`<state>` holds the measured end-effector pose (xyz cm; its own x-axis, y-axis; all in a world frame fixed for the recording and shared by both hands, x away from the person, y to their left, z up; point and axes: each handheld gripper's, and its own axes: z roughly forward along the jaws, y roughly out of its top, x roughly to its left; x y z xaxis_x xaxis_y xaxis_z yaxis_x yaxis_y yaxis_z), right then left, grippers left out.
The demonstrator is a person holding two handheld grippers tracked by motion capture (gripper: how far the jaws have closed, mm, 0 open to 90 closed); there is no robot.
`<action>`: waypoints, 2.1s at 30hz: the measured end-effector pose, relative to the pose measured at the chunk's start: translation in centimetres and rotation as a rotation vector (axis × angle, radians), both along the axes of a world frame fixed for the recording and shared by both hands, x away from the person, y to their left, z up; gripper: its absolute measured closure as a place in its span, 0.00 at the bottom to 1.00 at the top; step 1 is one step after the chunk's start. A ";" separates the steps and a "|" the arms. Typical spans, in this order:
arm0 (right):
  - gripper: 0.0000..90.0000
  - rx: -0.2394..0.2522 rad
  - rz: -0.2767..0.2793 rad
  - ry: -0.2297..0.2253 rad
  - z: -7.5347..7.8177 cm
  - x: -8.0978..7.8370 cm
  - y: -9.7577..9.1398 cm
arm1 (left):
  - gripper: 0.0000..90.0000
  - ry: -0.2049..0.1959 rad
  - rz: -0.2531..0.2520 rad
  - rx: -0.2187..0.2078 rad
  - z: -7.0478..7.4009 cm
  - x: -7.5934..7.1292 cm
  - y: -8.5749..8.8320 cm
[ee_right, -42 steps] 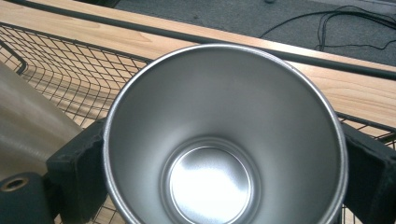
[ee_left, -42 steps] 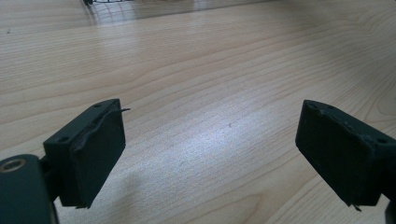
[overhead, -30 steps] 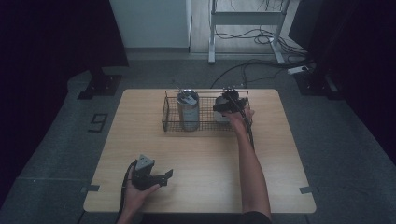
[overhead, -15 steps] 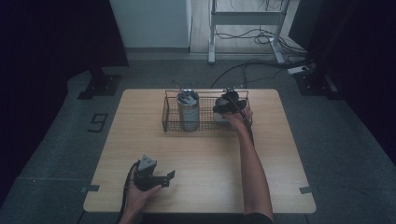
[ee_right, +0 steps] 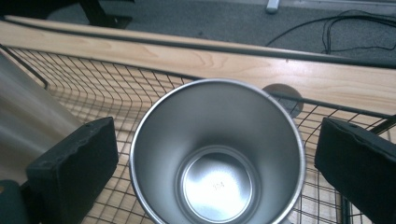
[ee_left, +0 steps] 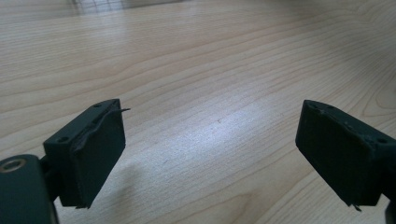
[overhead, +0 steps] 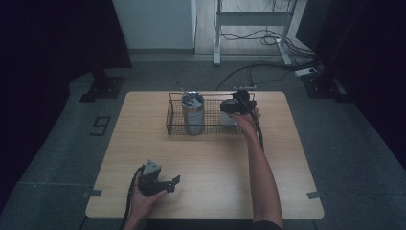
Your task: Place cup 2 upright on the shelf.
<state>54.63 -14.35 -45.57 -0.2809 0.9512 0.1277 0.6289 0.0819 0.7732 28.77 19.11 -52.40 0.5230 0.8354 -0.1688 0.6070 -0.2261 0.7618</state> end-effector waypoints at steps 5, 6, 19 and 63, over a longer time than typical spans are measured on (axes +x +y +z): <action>0.01 0.006 0.005 -0.032 0.7 -0.6 -0.2 | 0.10 0.001 -0.009 0.004 0.0 -0.1 -0.3; 0.02 0.005 0.005 -0.048 0.8 -0.9 -0.3 | 0.10 0.000 -0.012 0.007 0.0 -0.1 -0.4; 0.08 0.008 0.036 -0.069 0.9 -2.6 -1.3 | 0.10 0.011 -0.011 0.010 -0.3 0.0 -0.5; 0.15 0.058 0.128 -0.171 -0.7 -14.5 -5.5 | 0.10 0.009 0.004 0.044 -0.5 0.2 -0.2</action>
